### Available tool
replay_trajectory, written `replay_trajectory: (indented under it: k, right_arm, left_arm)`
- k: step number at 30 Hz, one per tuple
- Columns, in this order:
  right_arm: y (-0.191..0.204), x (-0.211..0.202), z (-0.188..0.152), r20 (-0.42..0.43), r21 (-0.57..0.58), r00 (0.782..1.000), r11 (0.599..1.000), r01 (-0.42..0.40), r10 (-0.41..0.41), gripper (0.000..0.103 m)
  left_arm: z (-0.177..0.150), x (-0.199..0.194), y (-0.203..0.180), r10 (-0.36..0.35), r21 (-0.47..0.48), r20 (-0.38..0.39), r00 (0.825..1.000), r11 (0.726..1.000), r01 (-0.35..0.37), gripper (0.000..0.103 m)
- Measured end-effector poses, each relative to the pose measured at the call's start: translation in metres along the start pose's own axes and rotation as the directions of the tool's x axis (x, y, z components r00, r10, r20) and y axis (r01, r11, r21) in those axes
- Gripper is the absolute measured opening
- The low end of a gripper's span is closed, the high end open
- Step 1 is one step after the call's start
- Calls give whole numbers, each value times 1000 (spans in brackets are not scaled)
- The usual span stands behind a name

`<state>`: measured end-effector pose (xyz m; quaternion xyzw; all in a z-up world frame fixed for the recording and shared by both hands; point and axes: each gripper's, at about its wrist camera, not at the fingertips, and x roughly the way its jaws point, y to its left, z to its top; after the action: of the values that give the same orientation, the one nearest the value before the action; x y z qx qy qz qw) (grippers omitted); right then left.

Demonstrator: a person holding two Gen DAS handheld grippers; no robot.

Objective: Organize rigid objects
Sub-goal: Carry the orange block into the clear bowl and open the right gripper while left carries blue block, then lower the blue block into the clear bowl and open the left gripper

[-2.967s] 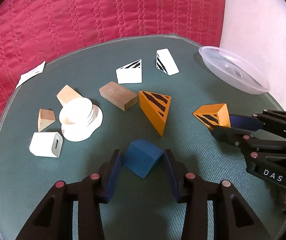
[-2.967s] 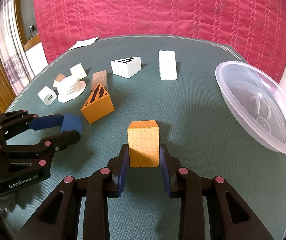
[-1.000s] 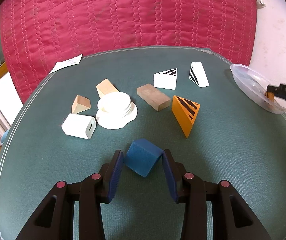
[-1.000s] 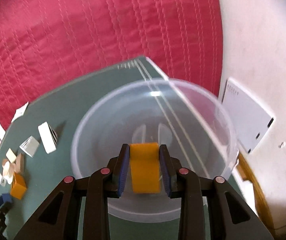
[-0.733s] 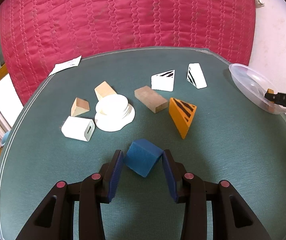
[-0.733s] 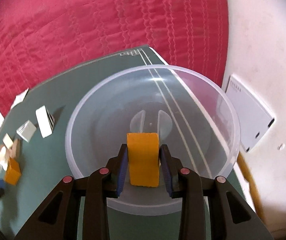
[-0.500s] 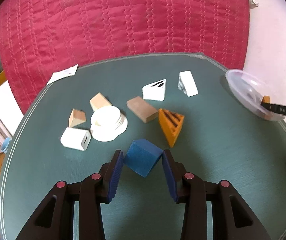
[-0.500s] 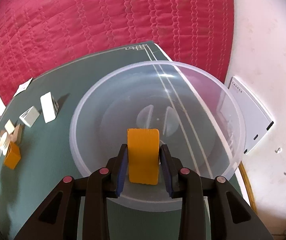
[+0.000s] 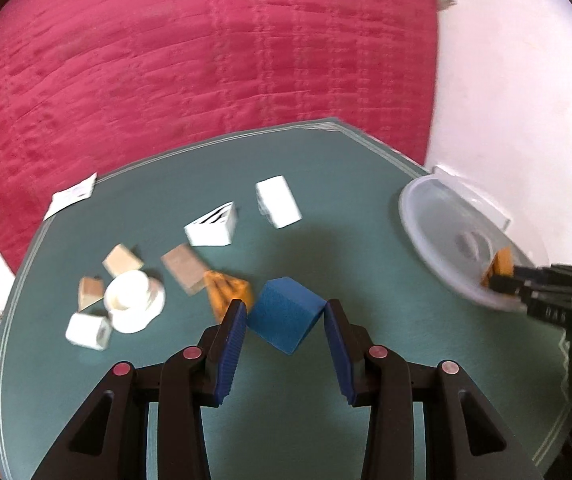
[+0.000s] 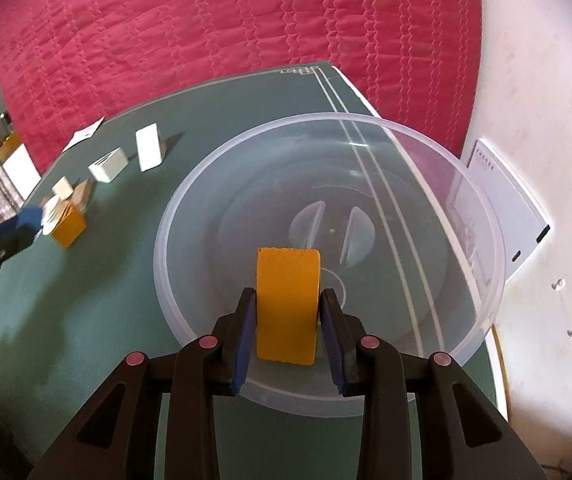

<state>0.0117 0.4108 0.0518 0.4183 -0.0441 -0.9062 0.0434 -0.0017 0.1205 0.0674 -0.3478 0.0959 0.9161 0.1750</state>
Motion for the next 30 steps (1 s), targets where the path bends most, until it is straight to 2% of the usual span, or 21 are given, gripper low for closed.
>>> replay_trajectory:
  k: [4, 9, 17, 22, 28, 29, 30]
  right_arm:
    - [-5, -10, -4, 25, 37, 1000, 999, -19, 18, 34]
    - [-14, -28, -2, 142, 91, 990, 996, 7, -20, 40]
    - [-23, -59, -2, 308, 175, 946, 983, 49, -102, 45]
    - [-29, -64, 1, 332, 218, 934, 974, 57, -129, 46]
    - [-30, -59, 0, 318, 237, 937, 969, 68, -144, 50]
    - [-31, -58, 0, 315, 240, 938, 968, 69, -145, 50]
    - [-32, -57, -1, 313, 243, 939, 967, 69, -146, 50]
  left_arm:
    - [9, 3, -25, -39, 44, 2, 999, 998, 39, 43]
    - [18, 7, -45, -83, 76, 3, 997, 994, 83, 43]
    - [29, 19, -75, -192, 112, -10, 981, 975, 192, 43]
    - [35, 30, -101, -241, 150, -26, 970, 959, 242, 43]
    - [41, 36, -131, -279, 194, -44, 959, 940, 282, 43]
    - [41, 37, -133, -283, 196, -46, 958, 938, 287, 44]
    - [41, 39, -135, -290, 196, -51, 956, 936, 294, 52]
